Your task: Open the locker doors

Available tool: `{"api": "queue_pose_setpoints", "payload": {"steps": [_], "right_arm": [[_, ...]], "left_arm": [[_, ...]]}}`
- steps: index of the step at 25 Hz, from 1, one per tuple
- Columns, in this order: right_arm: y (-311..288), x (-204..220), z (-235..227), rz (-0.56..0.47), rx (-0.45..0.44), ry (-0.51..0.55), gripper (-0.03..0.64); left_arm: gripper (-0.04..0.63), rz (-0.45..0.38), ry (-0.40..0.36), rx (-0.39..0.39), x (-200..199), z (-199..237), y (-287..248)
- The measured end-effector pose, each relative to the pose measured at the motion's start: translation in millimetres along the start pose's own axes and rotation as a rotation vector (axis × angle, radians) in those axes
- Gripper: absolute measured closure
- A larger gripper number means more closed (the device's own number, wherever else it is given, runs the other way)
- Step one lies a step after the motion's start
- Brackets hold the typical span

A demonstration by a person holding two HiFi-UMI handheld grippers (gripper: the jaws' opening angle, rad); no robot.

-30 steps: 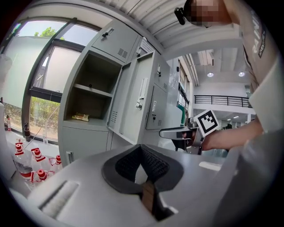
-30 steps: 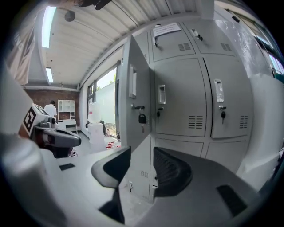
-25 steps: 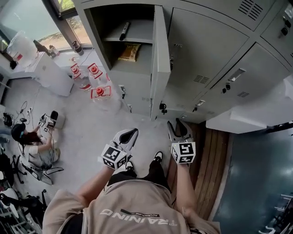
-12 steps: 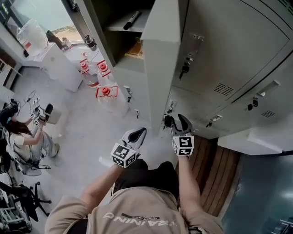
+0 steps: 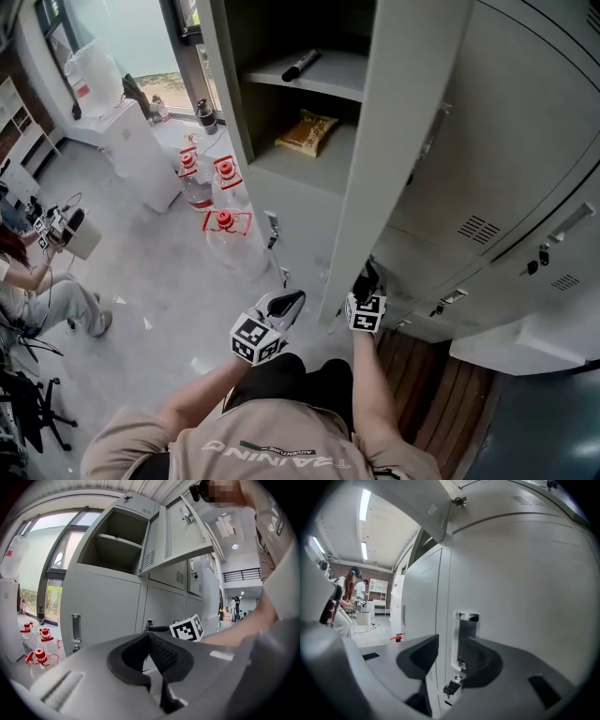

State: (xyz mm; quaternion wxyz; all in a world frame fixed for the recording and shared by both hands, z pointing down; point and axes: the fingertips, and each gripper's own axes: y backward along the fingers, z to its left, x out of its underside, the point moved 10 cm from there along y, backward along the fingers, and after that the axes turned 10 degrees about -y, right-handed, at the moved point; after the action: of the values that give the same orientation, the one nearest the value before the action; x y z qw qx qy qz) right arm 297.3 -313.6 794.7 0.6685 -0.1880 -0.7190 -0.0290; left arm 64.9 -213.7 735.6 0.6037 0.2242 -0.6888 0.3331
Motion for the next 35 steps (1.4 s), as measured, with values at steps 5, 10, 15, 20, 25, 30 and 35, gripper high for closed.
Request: {"api": "queue_pose_setpoints", "payload": {"steps": [5, 10, 15, 20, 25, 30, 35], "right_arm": [[-11.0, 8.5, -5.3, 0.025, -0.010, -0.013, 0.466], [13.4, 1.6, 5.4, 0.059, -0.051, -0.036, 0.537], [69.7, 5.9, 22.7, 0.092, -0.132, -0.054, 0.535], [144.6, 22.3, 26.1, 0.109, -0.127, -0.095, 0.535], [214.6, 35.6, 15.3, 0.149, -0.043, -0.127, 0.546], [260.3, 39.9, -3.2, 0.203, 0.045, -0.168, 0.546], [291.9, 24.2, -17.2, 0.240, 0.126, -0.218, 0.546]], "left_arm": [[0.589, 0.021, -0.006, 0.008, -0.6, 5.3, 6.7], [0.589, 0.036, 0.016, 0.014, -9.3, 3.7, 17.8], [0.589, 0.067, 0.040, 0.044, -26.4, -10.5, 37.3], [0.589, 0.107, 0.053, 0.079, -43.3, -28.1, 58.5], [0.589, 0.146, 0.075, 0.109, -54.3, -47.0, 72.1], [0.589, 0.178, 0.099, 0.106, -65.6, -57.9, 83.2], [0.589, 0.192, 0.123, 0.070, -92.4, -61.3, 91.2]]}}
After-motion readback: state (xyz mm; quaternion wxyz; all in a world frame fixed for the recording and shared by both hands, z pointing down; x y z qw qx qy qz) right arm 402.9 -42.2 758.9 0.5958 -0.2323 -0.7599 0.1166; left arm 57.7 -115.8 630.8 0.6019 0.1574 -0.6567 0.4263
